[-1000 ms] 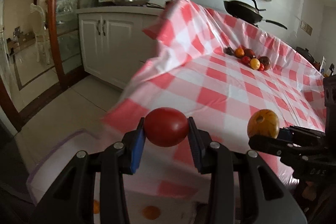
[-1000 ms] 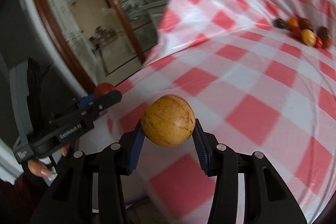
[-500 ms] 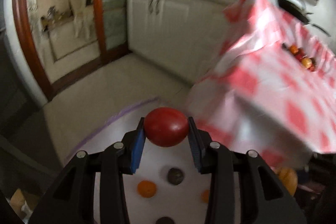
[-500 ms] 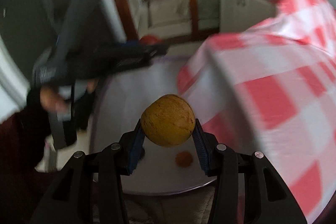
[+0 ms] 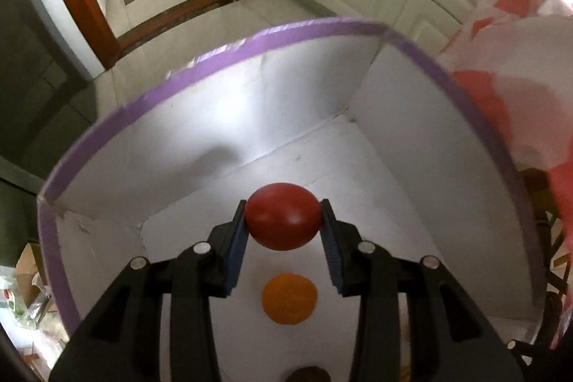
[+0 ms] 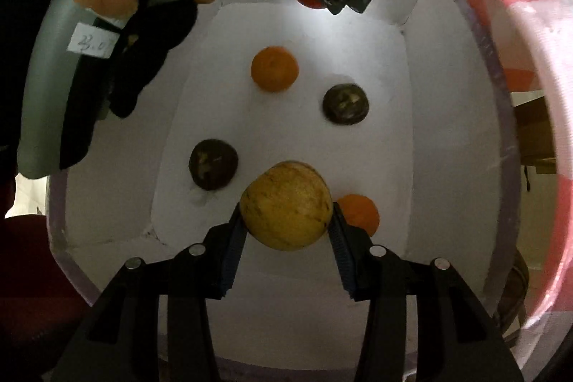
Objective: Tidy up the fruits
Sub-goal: 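Open both tools to drop the melon and tomato into the box, then move both open tools back over the fruit pile on the table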
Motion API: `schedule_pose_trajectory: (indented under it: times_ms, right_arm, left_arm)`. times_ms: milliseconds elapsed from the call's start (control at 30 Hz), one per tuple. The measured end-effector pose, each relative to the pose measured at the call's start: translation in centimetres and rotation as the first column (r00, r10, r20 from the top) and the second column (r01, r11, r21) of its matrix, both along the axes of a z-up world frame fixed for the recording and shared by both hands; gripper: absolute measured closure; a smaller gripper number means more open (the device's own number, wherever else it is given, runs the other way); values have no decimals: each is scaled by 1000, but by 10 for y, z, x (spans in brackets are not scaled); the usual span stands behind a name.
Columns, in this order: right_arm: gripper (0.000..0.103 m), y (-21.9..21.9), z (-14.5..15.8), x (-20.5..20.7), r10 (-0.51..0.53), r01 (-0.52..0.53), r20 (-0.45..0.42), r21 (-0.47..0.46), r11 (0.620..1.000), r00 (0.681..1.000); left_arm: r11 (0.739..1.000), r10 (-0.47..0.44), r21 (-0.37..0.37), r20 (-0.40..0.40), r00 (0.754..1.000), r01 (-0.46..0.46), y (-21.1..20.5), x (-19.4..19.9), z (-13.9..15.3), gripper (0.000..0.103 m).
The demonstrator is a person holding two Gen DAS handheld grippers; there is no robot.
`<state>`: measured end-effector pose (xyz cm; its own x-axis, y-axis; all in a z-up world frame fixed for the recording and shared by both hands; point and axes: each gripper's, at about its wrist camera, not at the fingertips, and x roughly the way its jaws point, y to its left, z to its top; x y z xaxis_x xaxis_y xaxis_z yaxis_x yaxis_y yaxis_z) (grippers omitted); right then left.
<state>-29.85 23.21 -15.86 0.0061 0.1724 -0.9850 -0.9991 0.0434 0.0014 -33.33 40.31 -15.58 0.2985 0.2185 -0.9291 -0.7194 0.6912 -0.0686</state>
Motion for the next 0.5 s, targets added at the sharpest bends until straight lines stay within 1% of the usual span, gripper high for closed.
schedule_pose_trajectory:
  times_ms: [100, 233, 300, 333, 367, 400, 433, 500]
  right_arm:
    - [58, 1, -3, 3, -20, 20, -6, -16, 1000, 1000]
    - [56, -4, -4, 9, -42, 42, -6, -26, 999, 999]
    - [54, -6, -3, 12, -56, 56, -8, -25, 998, 998]
    - [46, -7, -1, 14, -62, 62, -7, -17, 998, 998]
    - [36, -8, 1, 15, -65, 65, -9, -7, 998, 998]
    - [34, -9, 4, 16, -67, 67, -12, 8, 998, 998]
    - [34, -10, 7, 15, -67, 68, -14, 19, 998, 998]
    - [34, -12, 12, 15, -66, 66, -11, 36, 997, 998]
  left_arm:
    - [1000, 10, -21, -4, 1000, -10, -2, -3, -5, 64]
    - [1000, 19, -17, -3, 1000, -19, -1, -1, -3, 64]
    - [1000, 25, -18, -4, 1000, -25, -1, 1, -4, 63]
    - [999, 26, -21, -6, 1000, -27, -1, 1, -4, 60]
    - [999, 28, -22, -5, 1000, -29, -3, 2, -5, 55]
    - [999, 35, -22, 0, 999, -35, -3, 2, -4, 39]
    - [999, 47, -17, 6, 999, -47, -3, 1, -2, 25]
    - [998, 68, -11, 19, 998, -67, -1, -1, 1, 24]
